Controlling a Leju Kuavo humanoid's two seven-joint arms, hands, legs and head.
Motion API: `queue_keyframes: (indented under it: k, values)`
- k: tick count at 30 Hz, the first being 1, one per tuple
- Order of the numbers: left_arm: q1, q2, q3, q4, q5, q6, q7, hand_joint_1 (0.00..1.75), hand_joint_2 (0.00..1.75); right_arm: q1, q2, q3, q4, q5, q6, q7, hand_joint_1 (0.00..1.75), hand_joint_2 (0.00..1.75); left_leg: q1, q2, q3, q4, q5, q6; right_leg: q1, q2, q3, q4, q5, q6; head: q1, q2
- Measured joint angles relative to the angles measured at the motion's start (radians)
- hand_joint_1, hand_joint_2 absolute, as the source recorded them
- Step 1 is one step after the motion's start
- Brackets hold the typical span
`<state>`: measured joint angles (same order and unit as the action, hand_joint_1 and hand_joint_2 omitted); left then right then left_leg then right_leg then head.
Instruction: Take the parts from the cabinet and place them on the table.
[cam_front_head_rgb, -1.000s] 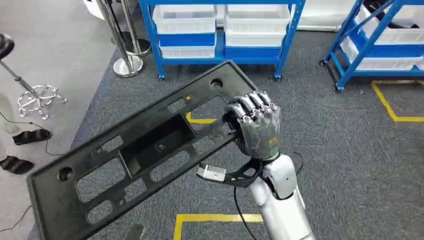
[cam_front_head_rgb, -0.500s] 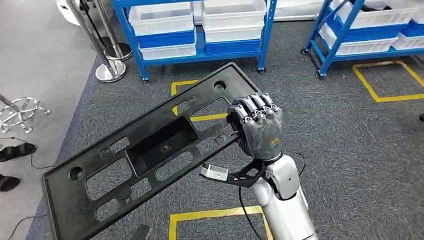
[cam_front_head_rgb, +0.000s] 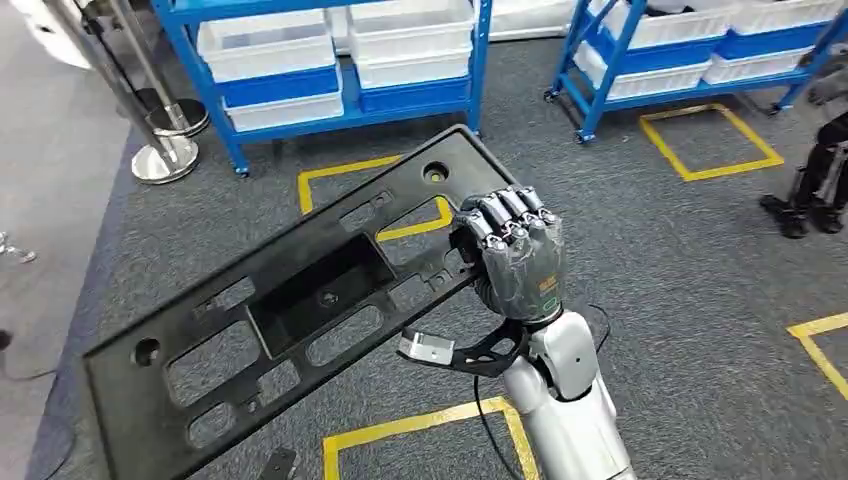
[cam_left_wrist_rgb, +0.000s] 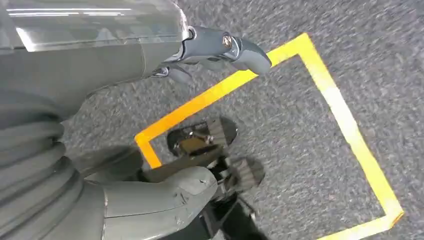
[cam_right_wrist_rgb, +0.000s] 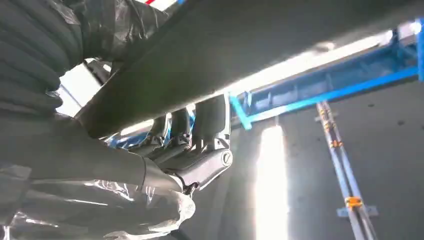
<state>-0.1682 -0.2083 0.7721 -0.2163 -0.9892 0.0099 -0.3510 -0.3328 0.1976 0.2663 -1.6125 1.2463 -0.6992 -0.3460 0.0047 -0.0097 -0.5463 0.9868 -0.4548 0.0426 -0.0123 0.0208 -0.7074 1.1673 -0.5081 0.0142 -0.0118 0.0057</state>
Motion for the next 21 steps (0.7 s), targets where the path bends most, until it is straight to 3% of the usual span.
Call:
queue_keyframes:
  k: [2,3,4,6,7,8,9,12,13,14,15,17,18,19,21]
  values:
    - [0.003,0.0,0.0,0.0,0.001,0.0,0.0,0.0,1.75,0.003,-0.003,0.0,0.0,0.0,0.0,0.0,1.75,1.75,-0.003,0.026,-0.005,0.005,-0.001,0.001,-0.003,-0.011,-0.063,0.139,-0.058,0.007,0.0,0.0]
    - [0.004,0.0,0.0,0.0,0.001,0.0,0.0,0.0,1.75,0.004,-0.005,0.0,0.0,0.0,0.0,0.0,1.75,1.75,-0.003,0.038,-0.009,0.008,-0.001,0.001,-0.004,-0.014,-0.073,0.163,-0.056,0.009,0.0,0.0]
    - [0.003,0.0,0.0,0.0,0.001,0.0,0.0,0.0,1.75,0.005,-0.006,0.0,0.0,0.001,0.0,0.0,1.75,1.75,-0.003,0.049,-0.013,0.012,-0.002,0.0,-0.005,-0.017,-0.058,0.138,-0.034,0.011,0.0,0.0]
    - [0.002,-0.002,0.0,0.0,0.001,-0.002,0.0,0.0,1.75,0.004,-0.007,0.0,0.0,0.001,0.0,0.001,1.75,1.75,-0.002,0.069,-0.017,0.025,-0.009,-0.006,-0.008,-0.035,0.036,-0.018,0.04,0.013,0.0,0.0]
    - [0.001,-0.002,-0.002,0.0,0.001,-0.003,0.0,0.0,1.75,0.002,-0.007,0.0,-0.001,0.001,0.0,0.001,1.75,1.75,-0.003,0.077,-0.019,0.036,-0.016,-0.011,-0.007,-0.071,0.082,-0.1,0.049,0.012,0.0,0.0]
    - [-0.001,-0.002,-0.002,0.0,0.001,-0.003,0.0,0.0,1.75,0.002,-0.007,0.0,-0.001,0.001,0.0,0.001,1.75,1.75,-0.011,0.081,-0.024,0.042,-0.021,-0.018,0.004,-0.078,0.082,-0.098,0.041,0.001,0.0,0.0]
    - [0.0,-0.002,-0.003,0.0,0.001,-0.003,0.0,0.0,1.75,0.002,-0.007,0.0,-0.004,0.002,0.0,0.001,1.75,1.75,-0.012,0.086,-0.025,0.046,-0.024,-0.022,0.0,-0.064,0.08,-0.101,0.045,-0.009,0.0,0.0]
    - [-0.004,-0.002,-0.006,0.0,0.002,-0.005,0.001,0.0,1.75,0.001,-0.01,0.0,-0.008,0.002,0.0,0.003,1.75,1.75,-0.009,0.106,-0.02,0.044,-0.022,-0.036,0.004,-0.041,0.074,-0.105,0.05,-0.027,0.0,0.0]
    - [-0.005,-0.002,-0.008,0.0,0.002,-0.006,0.001,0.0,1.75,0.001,-0.01,0.0,-0.009,0.003,0.0,0.003,1.75,1.75,-0.005,0.092,-0.025,0.052,-0.032,-0.042,-0.003,-0.035,0.076,-0.11,0.056,-0.034,0.0,0.0]
    - [-0.006,-0.002,-0.008,0.0,0.002,-0.006,0.0,0.0,1.75,0.0,-0.01,0.0,-0.011,0.003,0.0,0.004,1.75,1.75,-0.002,0.058,-0.034,0.082,-0.062,-0.048,-0.004,-0.029,0.075,-0.111,0.058,-0.038,0.0,0.0]
    - [-0.006,-0.002,-0.008,0.0,0.002,-0.006,0.0,0.0,1.75,-0.001,-0.01,0.0,-0.011,0.003,0.0,0.005,1.75,1.75,0.001,0.039,-0.059,0.141,-0.101,-0.051,-0.004,-0.023,0.073,-0.111,0.06,-0.042,0.0,0.0]
    - [-0.003,-0.002,-0.008,0.0,0.003,-0.006,0.001,0.0,1.75,0.0,-0.01,0.0,-0.011,0.003,0.0,0.004,1.75,1.75,0.003,0.023,-0.128,0.296,-0.171,-0.056,0.0,-0.004,0.067,-0.111,0.063,-0.046,0.0,0.0]
    - [-0.001,-0.002,-0.009,0.0,0.003,-0.006,0.001,0.0,1.75,0.0,-0.011,0.0,-0.011,0.004,0.0,0.004,1.75,1.75,0.003,0.02,-0.148,0.339,-0.179,-0.055,0.002,0.007,0.064,-0.111,0.065,-0.046,0.0,0.0]
    - [0.001,-0.002,-0.009,0.0,0.003,-0.006,0.001,0.0,1.75,0.0,-0.011,0.0,-0.011,0.005,0.0,0.004,1.75,1.75,0.003,0.019,-0.146,0.335,-0.163,-0.052,0.003,0.018,0.063,-0.111,0.067,-0.046,0.0,0.0]
    - [0.0,-0.002,-0.009,0.0,0.003,-0.006,0.001,0.0,1.75,0.0,-0.011,0.0,-0.011,0.006,0.0,0.004,1.75,1.75,0.002,0.011,-0.08,0.203,-0.08,-0.041,0.004,0.042,0.065,-0.111,0.07,-0.043,0.0,0.0]
